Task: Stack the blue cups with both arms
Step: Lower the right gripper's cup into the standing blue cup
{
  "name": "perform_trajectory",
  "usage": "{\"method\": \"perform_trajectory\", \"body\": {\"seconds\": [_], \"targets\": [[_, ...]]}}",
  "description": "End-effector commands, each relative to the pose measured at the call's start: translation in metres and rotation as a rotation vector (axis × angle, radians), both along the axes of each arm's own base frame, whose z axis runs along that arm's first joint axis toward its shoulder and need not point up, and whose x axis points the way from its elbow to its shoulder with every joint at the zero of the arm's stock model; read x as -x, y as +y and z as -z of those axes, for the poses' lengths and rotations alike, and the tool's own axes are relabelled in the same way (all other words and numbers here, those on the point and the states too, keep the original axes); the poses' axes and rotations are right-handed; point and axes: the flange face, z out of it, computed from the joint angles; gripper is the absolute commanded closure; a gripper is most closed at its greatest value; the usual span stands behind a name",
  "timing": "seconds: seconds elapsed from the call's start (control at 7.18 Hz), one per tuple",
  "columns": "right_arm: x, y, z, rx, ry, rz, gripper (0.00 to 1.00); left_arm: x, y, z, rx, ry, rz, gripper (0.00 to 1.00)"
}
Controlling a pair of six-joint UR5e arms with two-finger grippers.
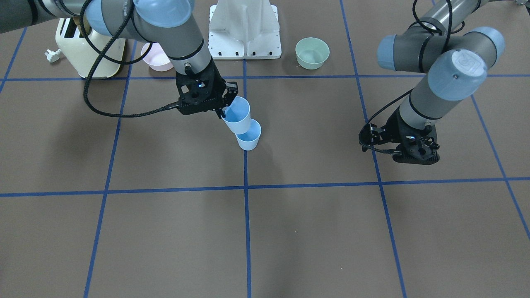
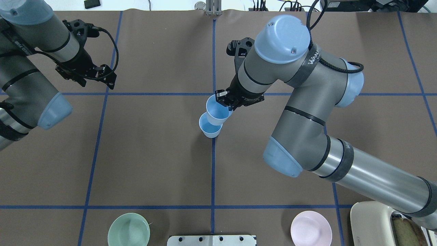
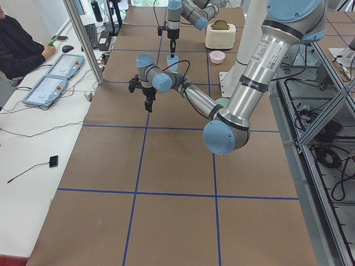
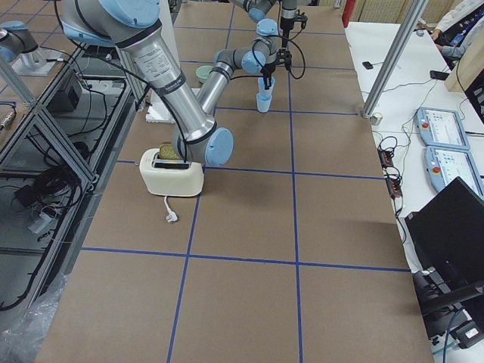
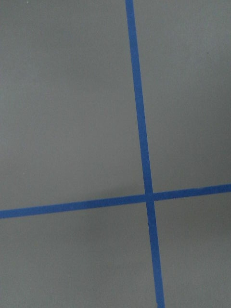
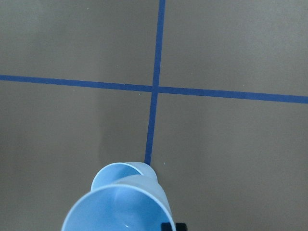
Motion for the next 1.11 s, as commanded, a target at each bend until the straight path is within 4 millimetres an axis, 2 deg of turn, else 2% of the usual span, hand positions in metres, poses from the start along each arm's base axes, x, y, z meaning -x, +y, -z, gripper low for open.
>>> {"method": "perform_trajectory", "body": {"seconds": [0.0,0.84,0.98], "targets": [[0.0267,0.0054,0.0003,-0.013,0.03,-0.002,1.0,0.0055,-0.0007,-0.0086,-0.01,-0.011,-0.004,0.03],[0.0285,0.0066,-0.0001,-0.021,0.032,0.005,1.0,0.0057,-0.0004,-0.0096,-0.009,-0.012,-0.004,0.03],[0.0291,0.0074,0.0013,-0.016,0.027,0.002,0.18,0.0055,-0.0007,-0.0087,-0.01,-0.011,-0.004,0.03]]}}
